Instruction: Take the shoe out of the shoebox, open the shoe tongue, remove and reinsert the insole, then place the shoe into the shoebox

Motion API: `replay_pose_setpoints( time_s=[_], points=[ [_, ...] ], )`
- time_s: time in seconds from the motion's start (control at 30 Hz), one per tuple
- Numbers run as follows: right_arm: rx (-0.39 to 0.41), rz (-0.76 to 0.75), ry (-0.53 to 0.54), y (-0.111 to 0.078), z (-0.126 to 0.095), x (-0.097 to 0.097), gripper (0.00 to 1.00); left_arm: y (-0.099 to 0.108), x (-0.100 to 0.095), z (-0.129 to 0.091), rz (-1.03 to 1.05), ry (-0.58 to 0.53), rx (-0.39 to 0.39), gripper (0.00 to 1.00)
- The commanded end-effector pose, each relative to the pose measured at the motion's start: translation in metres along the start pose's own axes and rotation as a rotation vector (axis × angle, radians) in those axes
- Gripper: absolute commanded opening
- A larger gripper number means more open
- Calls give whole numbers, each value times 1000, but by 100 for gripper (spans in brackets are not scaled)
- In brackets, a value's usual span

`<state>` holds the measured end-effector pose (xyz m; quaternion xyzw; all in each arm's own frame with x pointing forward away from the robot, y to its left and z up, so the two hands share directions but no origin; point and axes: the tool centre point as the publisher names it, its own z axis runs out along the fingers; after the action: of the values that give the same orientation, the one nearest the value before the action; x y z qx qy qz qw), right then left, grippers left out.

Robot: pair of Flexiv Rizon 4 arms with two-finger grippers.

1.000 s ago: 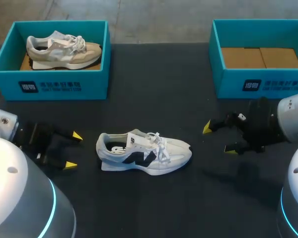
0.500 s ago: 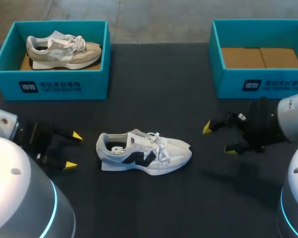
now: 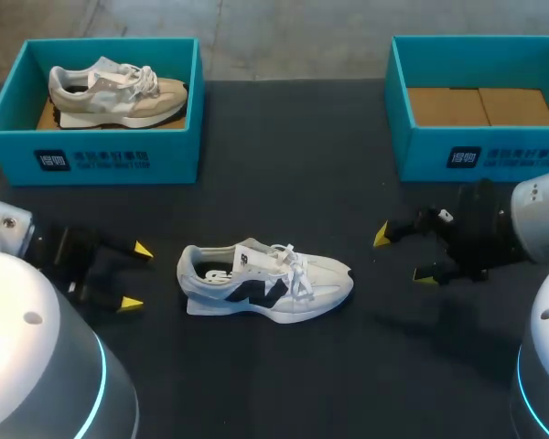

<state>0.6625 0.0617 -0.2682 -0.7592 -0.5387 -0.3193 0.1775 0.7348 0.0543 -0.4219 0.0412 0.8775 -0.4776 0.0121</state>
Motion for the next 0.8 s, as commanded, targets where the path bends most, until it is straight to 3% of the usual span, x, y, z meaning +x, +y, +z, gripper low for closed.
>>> replay_pose_setpoints(
  time_s=[0.03, 0.33, 0.8],
  points=[
    [-3, 2, -5, -2, 0, 1, 100, -1, 4, 2, -14, -3, 59, 100],
    [-3, 2, -5, -2, 0, 1, 100, -19, 6, 18, -45, -11, 168, 100],
    [-3, 2, -5, -2, 0, 1, 100, -46, -1, 41, -59, 12, 208, 100]
  ],
)
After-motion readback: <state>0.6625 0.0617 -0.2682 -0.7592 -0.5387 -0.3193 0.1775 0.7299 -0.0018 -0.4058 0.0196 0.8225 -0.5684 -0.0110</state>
